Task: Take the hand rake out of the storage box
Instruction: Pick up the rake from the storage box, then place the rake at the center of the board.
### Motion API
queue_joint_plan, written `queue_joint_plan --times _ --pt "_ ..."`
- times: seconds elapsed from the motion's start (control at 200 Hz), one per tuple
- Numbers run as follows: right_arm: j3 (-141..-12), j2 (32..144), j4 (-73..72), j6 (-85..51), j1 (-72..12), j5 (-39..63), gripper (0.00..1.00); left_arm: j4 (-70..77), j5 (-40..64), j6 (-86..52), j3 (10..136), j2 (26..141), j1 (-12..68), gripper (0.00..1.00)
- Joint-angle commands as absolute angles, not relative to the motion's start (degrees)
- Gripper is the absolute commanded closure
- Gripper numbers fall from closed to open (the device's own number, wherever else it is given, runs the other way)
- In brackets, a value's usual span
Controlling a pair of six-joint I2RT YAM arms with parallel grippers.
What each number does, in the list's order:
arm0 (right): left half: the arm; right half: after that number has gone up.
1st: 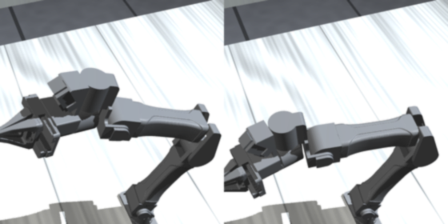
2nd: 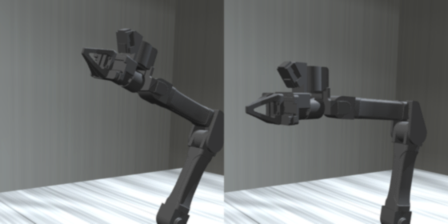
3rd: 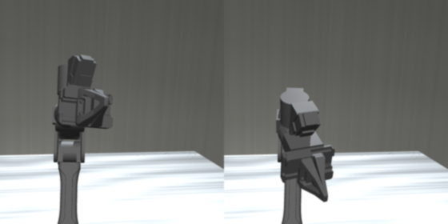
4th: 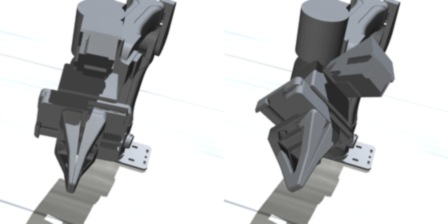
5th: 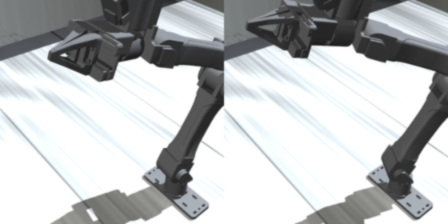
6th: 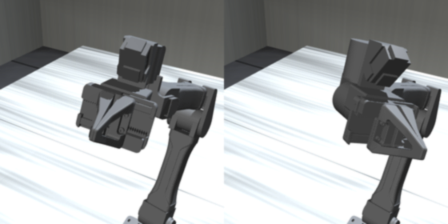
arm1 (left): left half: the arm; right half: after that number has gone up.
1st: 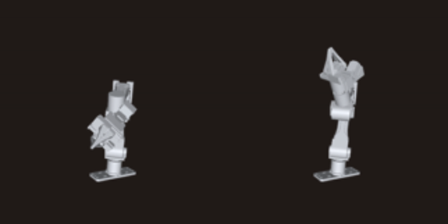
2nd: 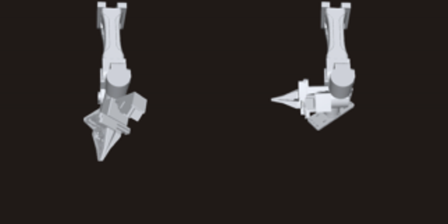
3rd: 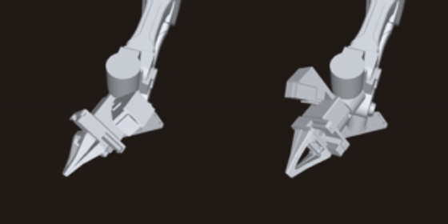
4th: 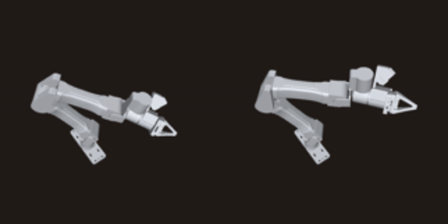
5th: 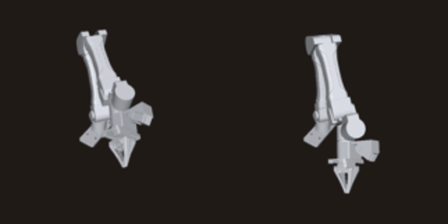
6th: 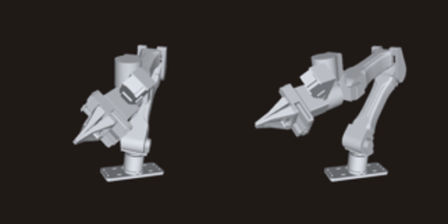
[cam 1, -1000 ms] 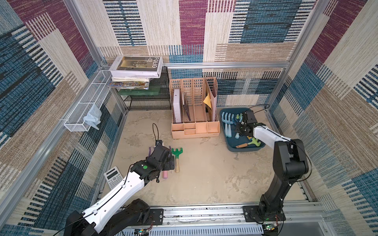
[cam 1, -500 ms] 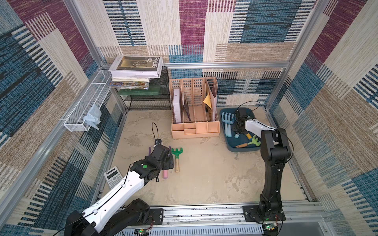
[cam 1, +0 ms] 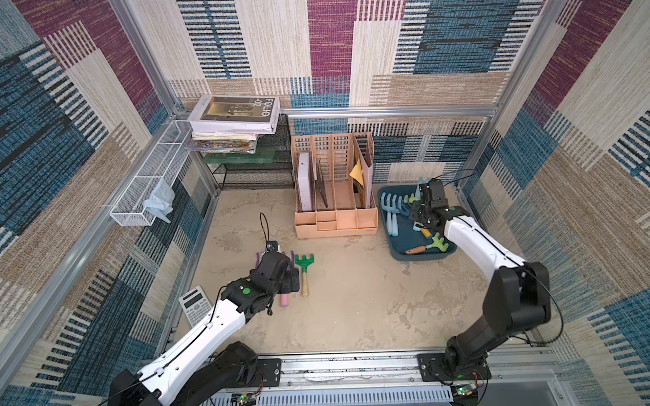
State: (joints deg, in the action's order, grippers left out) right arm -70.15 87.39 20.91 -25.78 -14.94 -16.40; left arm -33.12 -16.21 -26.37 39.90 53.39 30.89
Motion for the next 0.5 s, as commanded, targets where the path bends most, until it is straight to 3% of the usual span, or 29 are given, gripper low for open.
queue_joint_plan --times 0.0,0.12,0.265,0.496 --pt "-61.74 79.51 16.64 -26.93 -22.14 -11.66 0.95 -30.62 -13.23 -25.67 39.7 52.42 30.85 0.01" --pt "-51.64 74.44 11.42 -32.88 -35.79 -12.67 0.95 -29.92 -12.92 -26.67 38.74 50.48 30.85 0.01" --pt "-45.66 78.53 6.03 -40.39 -49.04 -14.15 0.98 -28.91 -10.92 -27.14 37.97 50.44 30.83 0.01" --pt "-45.65 91.1 0.32 -42.97 -53.0 -9.65 0.95 -28.33 -5.65 -27.39 37.88 52.35 30.91 0.03"
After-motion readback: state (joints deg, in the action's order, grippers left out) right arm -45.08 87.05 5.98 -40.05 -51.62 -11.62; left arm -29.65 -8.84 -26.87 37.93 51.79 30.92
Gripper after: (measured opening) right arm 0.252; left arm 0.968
